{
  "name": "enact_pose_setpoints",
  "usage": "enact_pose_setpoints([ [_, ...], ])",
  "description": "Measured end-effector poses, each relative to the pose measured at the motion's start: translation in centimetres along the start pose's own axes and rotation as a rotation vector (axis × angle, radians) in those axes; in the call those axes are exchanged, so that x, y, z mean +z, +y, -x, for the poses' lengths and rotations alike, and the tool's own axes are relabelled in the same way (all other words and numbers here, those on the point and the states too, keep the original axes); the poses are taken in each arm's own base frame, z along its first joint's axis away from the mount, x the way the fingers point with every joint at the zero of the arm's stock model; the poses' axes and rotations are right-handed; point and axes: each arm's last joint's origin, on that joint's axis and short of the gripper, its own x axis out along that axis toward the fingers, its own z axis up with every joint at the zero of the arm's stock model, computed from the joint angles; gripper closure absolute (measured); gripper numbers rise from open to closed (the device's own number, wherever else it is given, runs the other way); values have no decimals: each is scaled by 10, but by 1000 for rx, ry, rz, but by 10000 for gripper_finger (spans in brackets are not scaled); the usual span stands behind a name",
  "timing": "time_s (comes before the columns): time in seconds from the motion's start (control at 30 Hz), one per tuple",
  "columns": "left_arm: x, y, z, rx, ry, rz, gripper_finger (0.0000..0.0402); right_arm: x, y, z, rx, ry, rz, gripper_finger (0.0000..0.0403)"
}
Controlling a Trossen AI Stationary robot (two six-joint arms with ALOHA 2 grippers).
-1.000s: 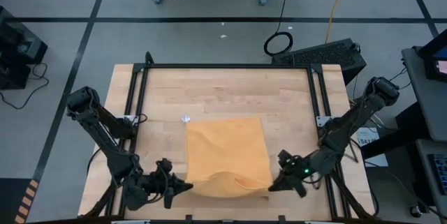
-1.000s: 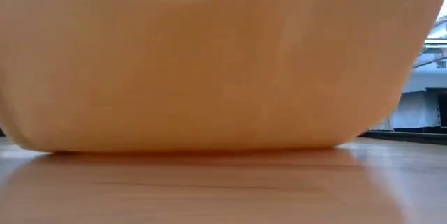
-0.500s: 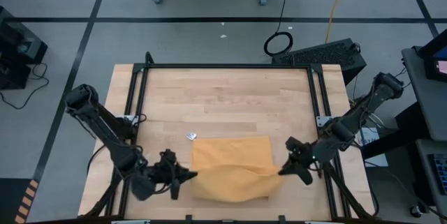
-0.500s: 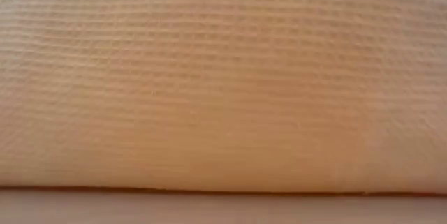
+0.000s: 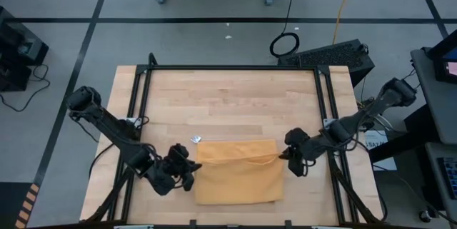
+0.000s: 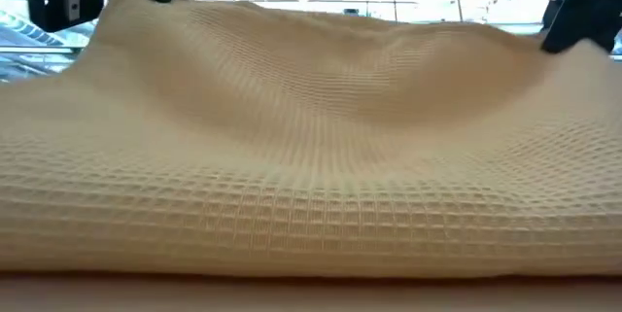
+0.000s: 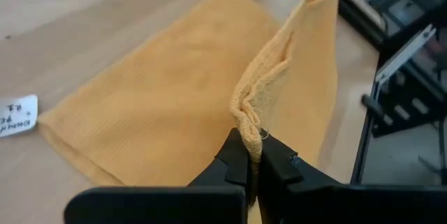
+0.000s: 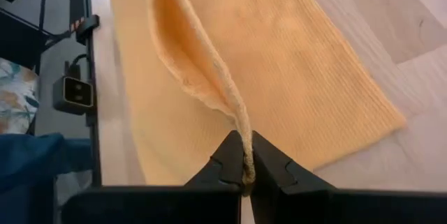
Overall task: Roll towel
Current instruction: Fold the yellow towel in
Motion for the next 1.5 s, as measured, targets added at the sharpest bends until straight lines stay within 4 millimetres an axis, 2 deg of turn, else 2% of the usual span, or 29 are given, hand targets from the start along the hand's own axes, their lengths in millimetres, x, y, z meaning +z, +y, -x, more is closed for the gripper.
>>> enact_pose_setpoints([
  [0.23, -5, 5, -5, 55, 15, -45, 393, -5, -23, -20, -15, -30, -20, 403],
  [0.67, -10, 20, -42, 213, 37, -83, 393, -9, -50, -36, -114, -20, -41, 403],
  [0.97, -8, 26, -57, 266, 52, -76, 393, -9, -56, -56, -175, 8, -9, 403],
  [1.17, -6, 31, -65, 302, 50, -74, 393, -9, -62, -68, -220, 23, -63, 403],
  [1.5, -3, 36, -72, 327, 58, -62, 393, -6, -67, -71, -253, 7, -104, 403],
])
